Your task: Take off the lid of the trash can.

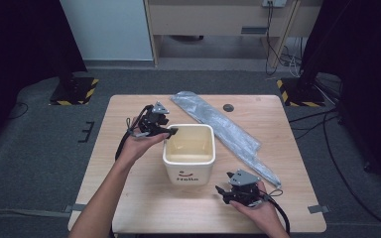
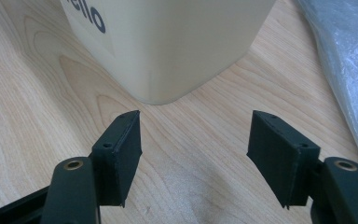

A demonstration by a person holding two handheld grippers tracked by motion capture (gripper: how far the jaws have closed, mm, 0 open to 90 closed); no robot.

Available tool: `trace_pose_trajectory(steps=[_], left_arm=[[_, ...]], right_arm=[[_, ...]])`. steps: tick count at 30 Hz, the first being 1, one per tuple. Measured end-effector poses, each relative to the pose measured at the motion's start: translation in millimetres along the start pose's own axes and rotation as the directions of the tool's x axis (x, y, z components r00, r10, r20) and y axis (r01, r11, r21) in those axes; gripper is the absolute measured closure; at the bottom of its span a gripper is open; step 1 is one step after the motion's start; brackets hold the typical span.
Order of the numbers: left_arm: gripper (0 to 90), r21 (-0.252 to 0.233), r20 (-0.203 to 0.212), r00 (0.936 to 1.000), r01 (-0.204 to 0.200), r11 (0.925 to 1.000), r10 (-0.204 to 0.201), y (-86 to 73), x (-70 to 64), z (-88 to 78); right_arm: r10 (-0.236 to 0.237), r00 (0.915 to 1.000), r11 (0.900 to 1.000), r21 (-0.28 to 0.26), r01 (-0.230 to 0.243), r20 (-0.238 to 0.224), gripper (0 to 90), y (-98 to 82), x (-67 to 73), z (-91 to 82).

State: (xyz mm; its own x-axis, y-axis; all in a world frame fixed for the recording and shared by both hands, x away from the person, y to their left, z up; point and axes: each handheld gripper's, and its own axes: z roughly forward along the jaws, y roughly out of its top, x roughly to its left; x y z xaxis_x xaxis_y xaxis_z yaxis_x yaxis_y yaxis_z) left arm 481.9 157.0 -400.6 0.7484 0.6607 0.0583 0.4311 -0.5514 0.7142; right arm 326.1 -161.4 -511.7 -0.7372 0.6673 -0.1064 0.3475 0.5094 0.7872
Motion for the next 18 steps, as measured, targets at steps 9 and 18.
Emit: trace_pose_trajectory(steps=[9,18], left_arm=[[60.1,0.033,0.018,0.9998,-0.01,0.9994,0.009,-2.1,-4.2,3.2],[66.1,0.026,0.007,0.9999,-0.011,0.9996,0.011,-1.0,-5.2,1.6]], right_arm=[[-0.002,1.0,1.0,-0.003,0.002,0.003,34.4,0.0,-0.2,-0.3],[-0.003,1.0,1.0,0.0,0.003,0.002,34.2,-0.2,-0.7,-0.8]])
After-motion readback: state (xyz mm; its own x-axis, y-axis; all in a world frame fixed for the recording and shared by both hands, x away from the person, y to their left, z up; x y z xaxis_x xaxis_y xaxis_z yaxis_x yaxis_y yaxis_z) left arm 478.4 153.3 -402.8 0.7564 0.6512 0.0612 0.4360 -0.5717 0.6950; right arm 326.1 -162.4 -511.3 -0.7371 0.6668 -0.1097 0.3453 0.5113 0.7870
